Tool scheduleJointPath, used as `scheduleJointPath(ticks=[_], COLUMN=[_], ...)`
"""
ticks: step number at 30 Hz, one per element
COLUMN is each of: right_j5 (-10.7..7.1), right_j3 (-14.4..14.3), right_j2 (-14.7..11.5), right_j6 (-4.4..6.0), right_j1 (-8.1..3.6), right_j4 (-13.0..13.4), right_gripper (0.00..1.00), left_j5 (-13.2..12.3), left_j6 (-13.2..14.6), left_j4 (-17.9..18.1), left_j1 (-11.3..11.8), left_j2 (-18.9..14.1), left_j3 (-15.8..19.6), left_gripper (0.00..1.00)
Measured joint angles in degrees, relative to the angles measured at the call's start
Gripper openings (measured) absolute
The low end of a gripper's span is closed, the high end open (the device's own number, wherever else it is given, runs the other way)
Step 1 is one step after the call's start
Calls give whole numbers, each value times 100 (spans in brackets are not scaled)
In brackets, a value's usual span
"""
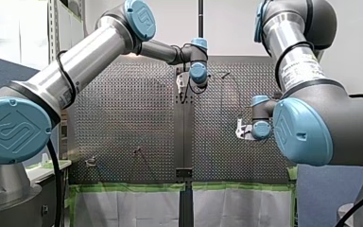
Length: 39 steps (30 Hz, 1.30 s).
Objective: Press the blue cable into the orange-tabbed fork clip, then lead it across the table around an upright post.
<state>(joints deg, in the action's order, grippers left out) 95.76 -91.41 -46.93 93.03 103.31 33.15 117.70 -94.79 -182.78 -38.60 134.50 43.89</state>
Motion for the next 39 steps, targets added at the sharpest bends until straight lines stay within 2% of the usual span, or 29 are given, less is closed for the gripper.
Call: scheduleJointPath(ticks=[6, 11, 23, 33, 39], right_j5=[43, 52, 58, 58, 57], right_j3=[-17, -43, -48, -48, -47], right_j2=[313, 470, 1069, 1568, 1789], right_j6=[21, 56, 71, 129, 145], right_j1=[-4, -27, -89, -188, -240], right_j4=[184, 338, 762, 1132, 1240], right_gripper=[0, 0, 0, 0, 0], left_j5=[102, 185, 220, 286, 325], left_j6=[-4, -4, -4, 4, 12], left_j4=[-11, -13, -5, -6, -28], left_j1=[2, 1, 3, 14, 14], left_j2=[0, 0, 0, 0, 0], left_j3=[1, -1, -4, -3, -2], left_gripper=[98, 98, 98, 98, 98])
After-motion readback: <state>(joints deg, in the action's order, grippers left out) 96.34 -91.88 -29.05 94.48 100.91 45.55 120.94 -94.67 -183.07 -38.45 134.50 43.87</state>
